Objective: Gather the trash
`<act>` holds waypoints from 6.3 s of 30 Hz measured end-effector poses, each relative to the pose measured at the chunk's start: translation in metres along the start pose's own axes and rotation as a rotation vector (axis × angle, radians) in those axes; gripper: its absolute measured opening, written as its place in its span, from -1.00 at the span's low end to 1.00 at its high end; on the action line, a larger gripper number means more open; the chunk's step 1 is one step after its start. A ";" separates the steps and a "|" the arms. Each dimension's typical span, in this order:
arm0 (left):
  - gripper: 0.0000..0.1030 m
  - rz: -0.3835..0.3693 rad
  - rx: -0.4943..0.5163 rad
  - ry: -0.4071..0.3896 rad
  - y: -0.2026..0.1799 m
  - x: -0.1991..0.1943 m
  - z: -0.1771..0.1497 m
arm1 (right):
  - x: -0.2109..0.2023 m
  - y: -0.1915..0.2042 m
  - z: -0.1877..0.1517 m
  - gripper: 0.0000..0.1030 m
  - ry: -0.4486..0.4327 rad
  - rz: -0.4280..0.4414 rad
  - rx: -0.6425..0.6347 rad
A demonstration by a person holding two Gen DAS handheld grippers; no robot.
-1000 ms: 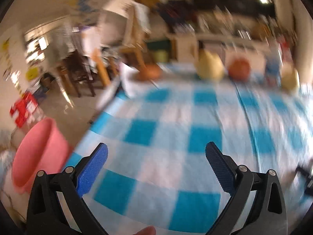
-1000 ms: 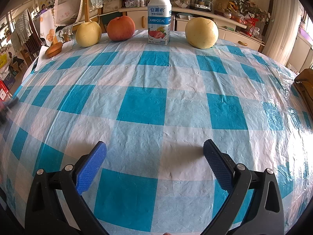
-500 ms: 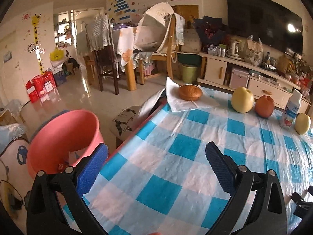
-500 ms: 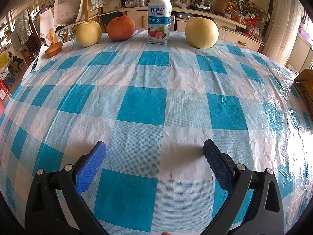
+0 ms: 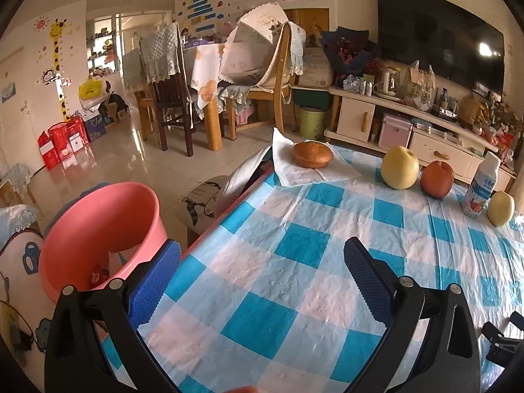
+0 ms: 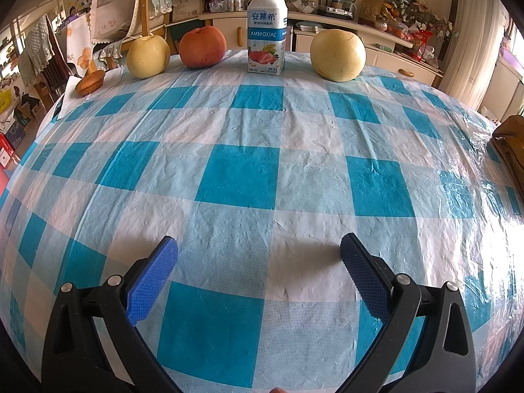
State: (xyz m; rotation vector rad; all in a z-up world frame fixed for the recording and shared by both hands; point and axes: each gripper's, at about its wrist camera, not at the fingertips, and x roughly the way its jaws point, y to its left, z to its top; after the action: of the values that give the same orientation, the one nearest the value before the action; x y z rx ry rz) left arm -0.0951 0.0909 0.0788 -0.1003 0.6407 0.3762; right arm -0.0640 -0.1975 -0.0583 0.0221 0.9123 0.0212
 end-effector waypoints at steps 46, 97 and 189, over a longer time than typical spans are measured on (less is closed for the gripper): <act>0.93 -0.403 0.348 -0.035 -0.058 -0.200 -0.034 | -0.170 -0.010 -0.063 0.93 -0.205 0.090 0.063; 0.93 -0.363 0.341 0.305 -0.123 0.056 -0.060 | -0.010 -0.019 -0.012 0.93 -0.002 -0.029 0.039; 0.94 -0.363 0.341 0.305 -0.123 0.056 -0.059 | -0.010 -0.019 -0.012 0.93 -0.001 -0.030 0.038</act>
State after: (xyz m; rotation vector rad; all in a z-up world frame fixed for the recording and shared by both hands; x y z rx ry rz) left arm -0.0413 -0.0175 -0.0056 0.0539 0.9608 -0.1050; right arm -0.0795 -0.2165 -0.0584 0.0439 0.9116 -0.0243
